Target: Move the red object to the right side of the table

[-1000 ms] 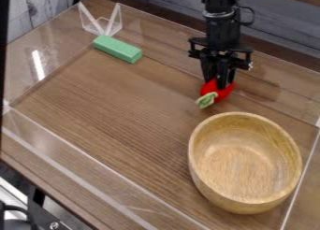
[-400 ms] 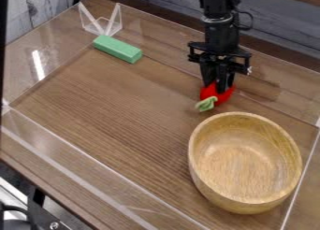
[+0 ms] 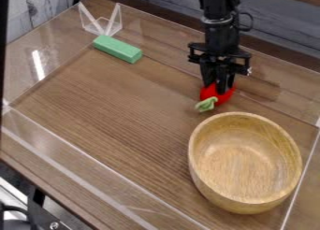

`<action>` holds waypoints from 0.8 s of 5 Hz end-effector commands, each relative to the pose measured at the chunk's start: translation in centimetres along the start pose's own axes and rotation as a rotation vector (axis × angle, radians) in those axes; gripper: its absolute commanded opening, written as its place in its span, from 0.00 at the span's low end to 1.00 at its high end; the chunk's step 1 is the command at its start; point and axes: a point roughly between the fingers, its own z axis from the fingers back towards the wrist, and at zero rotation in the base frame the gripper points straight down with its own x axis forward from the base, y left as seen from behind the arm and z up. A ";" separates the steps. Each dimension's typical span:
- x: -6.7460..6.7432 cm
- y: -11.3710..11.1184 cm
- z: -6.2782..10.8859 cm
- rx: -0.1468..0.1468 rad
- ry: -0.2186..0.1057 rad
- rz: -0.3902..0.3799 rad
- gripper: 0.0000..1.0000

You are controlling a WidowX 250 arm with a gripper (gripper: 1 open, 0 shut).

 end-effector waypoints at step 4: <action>0.1 0.8 -1.4 0.010 -0.001 0.005 0.00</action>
